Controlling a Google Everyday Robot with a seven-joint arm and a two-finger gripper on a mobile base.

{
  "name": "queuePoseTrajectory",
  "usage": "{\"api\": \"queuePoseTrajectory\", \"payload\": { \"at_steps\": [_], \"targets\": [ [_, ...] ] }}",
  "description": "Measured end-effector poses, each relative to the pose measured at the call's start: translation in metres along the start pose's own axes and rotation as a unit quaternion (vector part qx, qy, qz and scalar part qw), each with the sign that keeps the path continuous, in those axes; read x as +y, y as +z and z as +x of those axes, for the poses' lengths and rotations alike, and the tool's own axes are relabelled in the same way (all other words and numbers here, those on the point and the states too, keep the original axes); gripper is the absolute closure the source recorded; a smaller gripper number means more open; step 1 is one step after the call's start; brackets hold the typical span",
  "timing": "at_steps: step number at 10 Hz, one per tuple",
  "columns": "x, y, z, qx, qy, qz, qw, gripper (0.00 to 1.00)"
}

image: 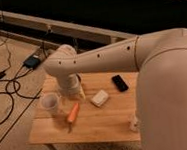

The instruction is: Place the white sponge in the ceramic bowl

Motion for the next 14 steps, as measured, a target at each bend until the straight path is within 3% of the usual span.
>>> {"api": "queuePoseTrajectory", "payload": {
  "at_steps": [3,5,10,11,14],
  "targets": [
    [-0.007,0.008,-0.005,0.006,0.021,0.009,0.9997,0.35],
    [-0.018,0.020,-0.022,0.009,0.051,0.013,0.9986,0.35],
    [-0.051,0.070,-0.064,0.019,0.107,-0.002,0.9941,0.35],
    [-0.065,0.085,-0.079,0.015,0.126,-0.007,0.9918,0.35],
    [-0.091,0.103,-0.103,0.003,0.168,-0.019,0.9857,0.35]
  ]
}}
